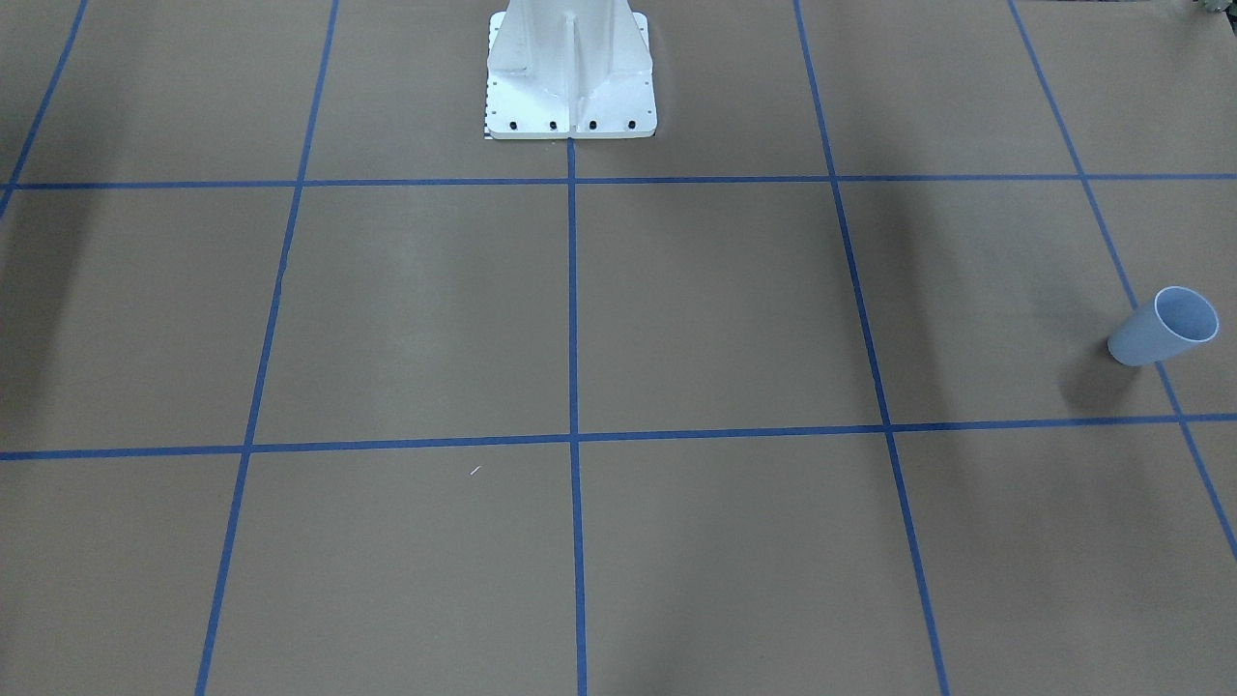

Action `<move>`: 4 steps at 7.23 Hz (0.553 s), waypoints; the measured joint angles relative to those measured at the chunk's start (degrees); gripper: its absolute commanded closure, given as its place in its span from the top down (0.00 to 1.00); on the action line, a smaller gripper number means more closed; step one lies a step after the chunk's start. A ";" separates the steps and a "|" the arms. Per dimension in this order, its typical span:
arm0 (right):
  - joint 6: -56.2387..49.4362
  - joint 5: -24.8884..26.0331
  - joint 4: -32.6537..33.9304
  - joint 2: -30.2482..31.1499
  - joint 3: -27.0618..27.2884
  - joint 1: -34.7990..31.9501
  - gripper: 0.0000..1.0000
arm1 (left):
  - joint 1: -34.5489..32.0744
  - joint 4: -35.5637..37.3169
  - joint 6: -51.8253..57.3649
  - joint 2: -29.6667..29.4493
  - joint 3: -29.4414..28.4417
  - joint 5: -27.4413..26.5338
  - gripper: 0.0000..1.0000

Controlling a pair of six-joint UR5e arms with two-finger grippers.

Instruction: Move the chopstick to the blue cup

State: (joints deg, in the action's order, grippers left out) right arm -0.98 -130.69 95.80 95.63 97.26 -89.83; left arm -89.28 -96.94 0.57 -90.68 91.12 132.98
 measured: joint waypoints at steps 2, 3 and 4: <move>-0.08 -0.28 0.00 -0.03 0.40 -0.27 1.00 | -0.02 0.00 0.03 0.11 0.11 0.11 0.99; -0.07 -0.39 0.00 -0.06 0.56 -0.42 1.00 | -0.01 0.00 0.04 0.12 0.13 0.15 0.99; -0.02 -0.38 0.00 -0.08 0.60 -0.48 1.00 | 0.00 0.00 0.04 0.10 0.13 0.16 0.99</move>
